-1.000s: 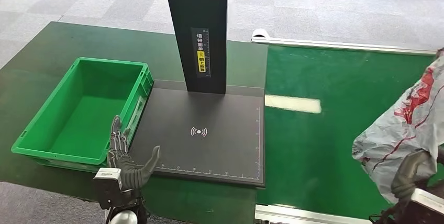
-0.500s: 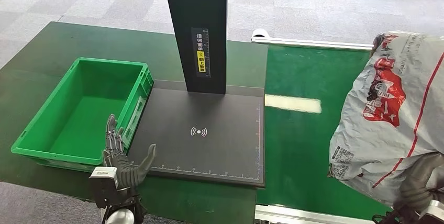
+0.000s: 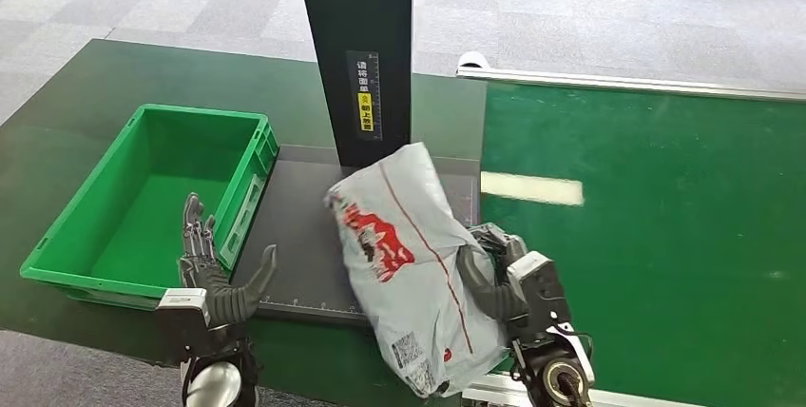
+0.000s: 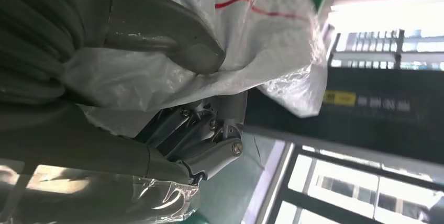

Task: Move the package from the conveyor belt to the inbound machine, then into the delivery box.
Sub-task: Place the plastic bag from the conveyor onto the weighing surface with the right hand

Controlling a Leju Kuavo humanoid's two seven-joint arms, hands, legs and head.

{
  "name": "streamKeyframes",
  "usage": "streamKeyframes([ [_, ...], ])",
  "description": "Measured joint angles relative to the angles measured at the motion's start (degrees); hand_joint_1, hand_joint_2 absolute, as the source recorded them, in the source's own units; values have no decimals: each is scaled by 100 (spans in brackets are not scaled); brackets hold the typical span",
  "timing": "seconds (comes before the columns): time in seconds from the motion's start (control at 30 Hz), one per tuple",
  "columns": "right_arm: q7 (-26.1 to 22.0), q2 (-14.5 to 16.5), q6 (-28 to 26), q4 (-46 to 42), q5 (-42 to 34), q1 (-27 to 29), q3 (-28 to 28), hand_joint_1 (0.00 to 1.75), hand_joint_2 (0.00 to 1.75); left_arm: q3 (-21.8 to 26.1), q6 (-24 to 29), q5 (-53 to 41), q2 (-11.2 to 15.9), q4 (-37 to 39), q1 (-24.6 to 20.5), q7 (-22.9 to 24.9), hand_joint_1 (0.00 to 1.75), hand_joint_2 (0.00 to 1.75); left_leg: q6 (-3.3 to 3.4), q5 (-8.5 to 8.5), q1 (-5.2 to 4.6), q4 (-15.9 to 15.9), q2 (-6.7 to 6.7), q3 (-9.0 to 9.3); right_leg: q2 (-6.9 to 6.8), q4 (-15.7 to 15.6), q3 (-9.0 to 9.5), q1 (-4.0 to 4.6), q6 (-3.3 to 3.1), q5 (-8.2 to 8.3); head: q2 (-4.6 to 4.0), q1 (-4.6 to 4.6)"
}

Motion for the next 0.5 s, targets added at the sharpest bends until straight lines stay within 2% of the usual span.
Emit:
streamKeyframes([
  [0.27, 228, -79, -171, 528, 242, -216, 525, 175, 175, -40, -25, 9, 0, 104, -14, 1, 0, 175, 1, -4, -7, 2, -1, -5, 0, -2, -5, -7, 1, 0, 0, 1],
  [0.4, 182, -139, -142, 603, 333, -208, 634, 2, 175, -72, -37, 10, -1, 140, -2, 2, 0, 175, 1, -4, -6, 2, -1, -5, 0, -3, -6, -6, 0, 0, 0, 0],
  [0.5, 239, -178, -214, 659, 423, -211, 685, 0, 175, -107, -35, 28, -3, 173, 0, 2, 0, 175, 1, -4, -6, 2, -1, -5, 0, -2, -6, -5, 0, 0, 0, 0],
])
